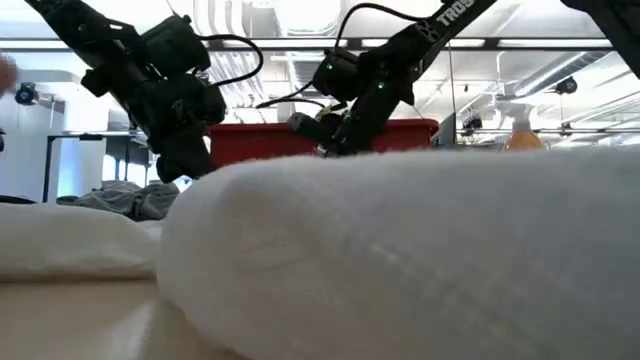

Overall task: Fold laundry
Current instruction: Fold the white long sleeve shirt

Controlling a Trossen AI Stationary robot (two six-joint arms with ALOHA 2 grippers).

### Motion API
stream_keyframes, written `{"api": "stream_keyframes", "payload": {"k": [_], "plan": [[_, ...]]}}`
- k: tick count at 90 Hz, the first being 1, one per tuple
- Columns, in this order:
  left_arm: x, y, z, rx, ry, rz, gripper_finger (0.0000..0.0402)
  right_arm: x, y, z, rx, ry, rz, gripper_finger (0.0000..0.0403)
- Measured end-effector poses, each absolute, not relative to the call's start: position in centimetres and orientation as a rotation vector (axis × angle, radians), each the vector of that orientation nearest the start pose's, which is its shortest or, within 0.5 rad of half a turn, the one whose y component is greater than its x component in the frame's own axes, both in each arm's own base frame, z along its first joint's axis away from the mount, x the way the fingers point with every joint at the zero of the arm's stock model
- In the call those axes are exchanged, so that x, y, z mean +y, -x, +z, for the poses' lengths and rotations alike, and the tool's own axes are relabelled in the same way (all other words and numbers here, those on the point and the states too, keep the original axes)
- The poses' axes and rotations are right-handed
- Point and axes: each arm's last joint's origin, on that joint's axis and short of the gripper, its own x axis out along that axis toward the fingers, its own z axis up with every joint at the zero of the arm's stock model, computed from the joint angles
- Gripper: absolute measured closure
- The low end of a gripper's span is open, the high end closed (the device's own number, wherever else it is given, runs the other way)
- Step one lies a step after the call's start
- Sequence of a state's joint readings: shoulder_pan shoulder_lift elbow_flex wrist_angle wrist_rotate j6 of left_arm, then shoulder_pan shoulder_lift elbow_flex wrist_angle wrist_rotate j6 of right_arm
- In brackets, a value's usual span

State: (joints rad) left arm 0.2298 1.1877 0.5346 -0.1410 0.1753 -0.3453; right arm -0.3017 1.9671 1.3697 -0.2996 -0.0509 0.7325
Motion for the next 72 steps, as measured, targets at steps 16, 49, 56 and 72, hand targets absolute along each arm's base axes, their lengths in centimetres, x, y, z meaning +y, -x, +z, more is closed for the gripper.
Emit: {"api": "stream_keyframes", "payload": {"k": [16,49,56,72], "plan": [[4.5,-21.5,17.9,0.764,0.491,0.187,0.0402,-12.6,-40.0,18.4,0.759,-0.790,-0.549,0.0319],[4.5,-21.6,17.9,0.756,0.500,0.177,0.0402,-13.6,-41.0,19.6,0.596,-0.809,-0.417,0.0101],[4.5,-21.6,18.0,0.749,0.501,0.173,0.0402,-13.8,-40.5,20.0,0.626,-0.806,-0.430,0.0093],[4.5,-21.8,18.2,0.720,0.498,0.162,0.0402,-12.3,-38.0,22.9,0.725,-0.677,-0.511,0.0130]]}}
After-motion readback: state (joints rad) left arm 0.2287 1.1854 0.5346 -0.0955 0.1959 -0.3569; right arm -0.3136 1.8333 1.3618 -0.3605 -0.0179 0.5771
